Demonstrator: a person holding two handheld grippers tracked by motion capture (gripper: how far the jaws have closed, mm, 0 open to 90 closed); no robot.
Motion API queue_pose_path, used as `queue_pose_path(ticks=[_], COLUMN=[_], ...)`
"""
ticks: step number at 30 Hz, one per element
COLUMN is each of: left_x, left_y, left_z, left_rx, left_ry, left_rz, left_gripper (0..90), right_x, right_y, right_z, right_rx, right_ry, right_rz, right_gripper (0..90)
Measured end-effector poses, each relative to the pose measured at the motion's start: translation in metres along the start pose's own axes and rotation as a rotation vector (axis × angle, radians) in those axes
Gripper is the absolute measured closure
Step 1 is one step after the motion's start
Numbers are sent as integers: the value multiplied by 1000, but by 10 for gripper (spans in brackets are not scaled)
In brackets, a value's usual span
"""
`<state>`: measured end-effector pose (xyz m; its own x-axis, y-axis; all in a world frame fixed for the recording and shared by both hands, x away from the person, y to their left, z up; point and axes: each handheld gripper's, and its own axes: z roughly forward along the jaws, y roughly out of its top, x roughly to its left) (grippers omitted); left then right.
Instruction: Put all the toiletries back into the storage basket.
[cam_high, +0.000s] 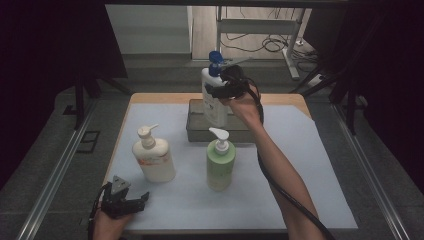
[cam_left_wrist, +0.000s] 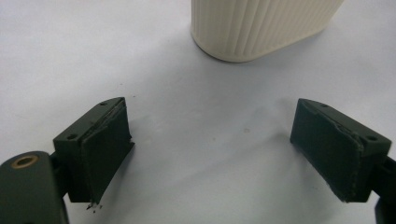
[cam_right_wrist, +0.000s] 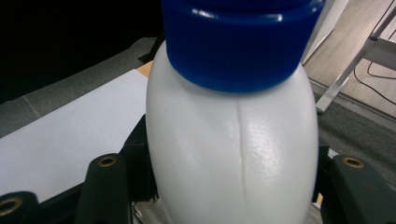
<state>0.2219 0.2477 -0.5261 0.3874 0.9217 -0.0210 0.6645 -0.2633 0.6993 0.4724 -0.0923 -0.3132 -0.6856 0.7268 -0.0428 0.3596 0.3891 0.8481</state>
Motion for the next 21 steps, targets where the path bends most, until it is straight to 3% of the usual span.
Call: queue_pose_path(ticks=[10,21], left_x=[0,0], left_y=[0,0], left_z=[0,0], left_rx=[1,2], left_ry=[-1,0], left_rz=[-4,-2], left_gripper=[117,117], right_x=[4,7], right_y=[-4,-13], right_z=[21,32], right_rx=[8,16], right_ry=[8,19], right_rz=[-11,-18], right_gripper=[406,406])
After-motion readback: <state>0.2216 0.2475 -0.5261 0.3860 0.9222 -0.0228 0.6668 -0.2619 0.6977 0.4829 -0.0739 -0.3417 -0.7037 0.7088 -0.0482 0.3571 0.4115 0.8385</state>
